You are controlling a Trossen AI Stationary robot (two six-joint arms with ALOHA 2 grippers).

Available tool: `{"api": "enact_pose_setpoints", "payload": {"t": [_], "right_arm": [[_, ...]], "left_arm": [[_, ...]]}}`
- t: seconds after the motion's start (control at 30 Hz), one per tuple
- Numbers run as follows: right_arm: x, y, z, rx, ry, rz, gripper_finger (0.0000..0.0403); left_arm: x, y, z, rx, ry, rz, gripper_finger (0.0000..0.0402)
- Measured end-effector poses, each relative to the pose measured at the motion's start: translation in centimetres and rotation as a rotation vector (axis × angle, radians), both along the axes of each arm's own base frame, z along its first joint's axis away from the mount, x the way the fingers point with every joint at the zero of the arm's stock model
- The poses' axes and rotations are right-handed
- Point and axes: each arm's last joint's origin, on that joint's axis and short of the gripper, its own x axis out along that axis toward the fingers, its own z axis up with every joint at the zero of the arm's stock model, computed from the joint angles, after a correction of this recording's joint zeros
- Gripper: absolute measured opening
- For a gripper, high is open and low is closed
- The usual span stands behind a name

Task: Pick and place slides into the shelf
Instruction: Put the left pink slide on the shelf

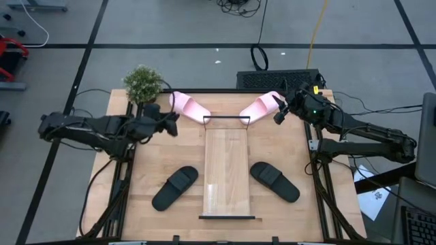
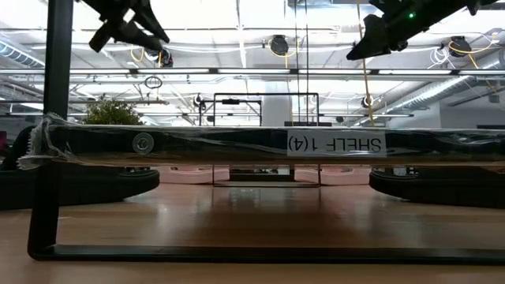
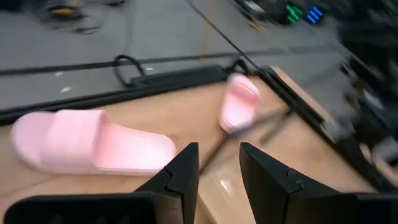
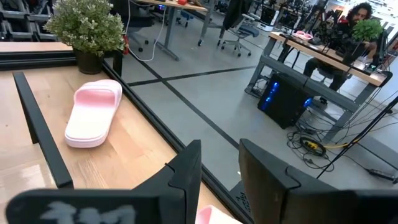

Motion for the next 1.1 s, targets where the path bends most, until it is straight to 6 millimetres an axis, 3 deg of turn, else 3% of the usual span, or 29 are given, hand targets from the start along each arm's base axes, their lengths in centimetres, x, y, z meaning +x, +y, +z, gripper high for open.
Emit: {"api": "enact_pose_setpoints", "payload": {"t": [0.13,0.43,0.87,1.1], "right_arm": [[0.0,0.0,0.0,0.0,0.0,0.0,0.01],[0.0,0.0,0.0,0.007,-0.007,-0.002,0.01],[0.0,0.0,0.0,0.005,-0.006,-0.001,0.01],[0.0,0.0,0.0,0.005,-0.006,0.0,0.01]], "left_arm": [[0.1,1.5,-0.2,-0.02,-0.007,0.09,0.0115],[1.5,3.7,-1.7,-0.221,0.006,0.066,0.0115],[-0.5,7.6,-2.6,-0.364,0.065,0.204,0.0115],[1.1,8.5,-4.3,-0.38,0.129,0.25,0.0115]]}}
